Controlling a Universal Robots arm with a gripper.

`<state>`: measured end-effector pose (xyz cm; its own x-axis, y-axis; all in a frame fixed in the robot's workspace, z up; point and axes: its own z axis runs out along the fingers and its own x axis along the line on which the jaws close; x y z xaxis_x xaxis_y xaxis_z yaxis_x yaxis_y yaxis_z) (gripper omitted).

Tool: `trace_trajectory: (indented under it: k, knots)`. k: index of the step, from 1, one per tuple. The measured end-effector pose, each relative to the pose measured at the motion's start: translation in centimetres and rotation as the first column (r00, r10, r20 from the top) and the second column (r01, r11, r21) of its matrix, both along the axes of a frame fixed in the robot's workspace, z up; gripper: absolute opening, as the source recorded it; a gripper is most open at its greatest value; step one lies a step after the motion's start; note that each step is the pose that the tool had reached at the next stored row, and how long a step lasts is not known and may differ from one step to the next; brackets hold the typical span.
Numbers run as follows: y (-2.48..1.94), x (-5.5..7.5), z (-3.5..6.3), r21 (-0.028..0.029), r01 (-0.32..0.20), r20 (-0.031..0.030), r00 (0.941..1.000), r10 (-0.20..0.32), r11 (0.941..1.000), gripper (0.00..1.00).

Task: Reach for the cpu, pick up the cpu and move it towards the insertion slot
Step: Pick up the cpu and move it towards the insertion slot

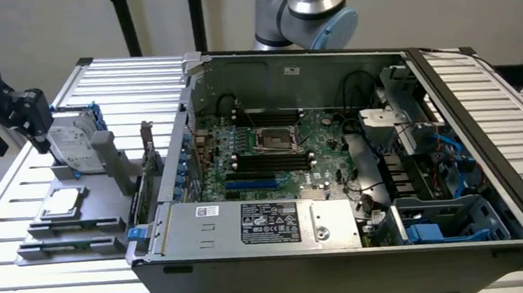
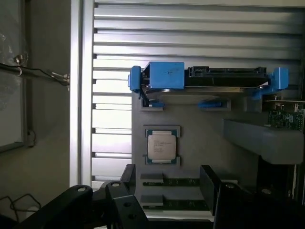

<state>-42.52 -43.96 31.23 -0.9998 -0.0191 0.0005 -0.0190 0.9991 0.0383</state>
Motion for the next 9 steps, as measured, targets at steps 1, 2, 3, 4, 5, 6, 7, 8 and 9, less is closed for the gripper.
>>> trace_trajectory:
  k: [1,2,3,4,5,6,7,8,9]
  knots:
    - [-0.01,0.0,-0.17,-0.0001,0.0,-0.0001,1.0,0.0,1.0,0.65]
    - [0.0,0.0,-0.36,-0.0001,0.0,-0.0001,1.0,0.0,1.0,0.65]
    - [-0.01,0.0,-0.54,-0.0001,0.0,-0.0001,1.0,0.0,1.0,0.65]
    - [-0.01,0.0,-0.72,0.0,0.0,0.0,1.0,0.0,1.0,0.65]
    - [-0.01,0.0,-0.89,-0.0001,0.0,0.0,1.0,0.0,1.0,0.65]
    - [-0.01,0.0,-1.09,0.0,0.0,0.0,1.0,0.0,1.0,0.65]
    - [-0.01,0.0,-1.27,0.0,0.0,0.0,1.0,0.0,1.0,0.65]
    - [-0.01,0.0,-1.45,0.0,0.0,-0.0001,1.0,0.0,1.0,0.65]
    - [-0.01,0.0,-1.63,-0.0001,0.0,-0.0001,1.0,0.0,1.0,0.65]
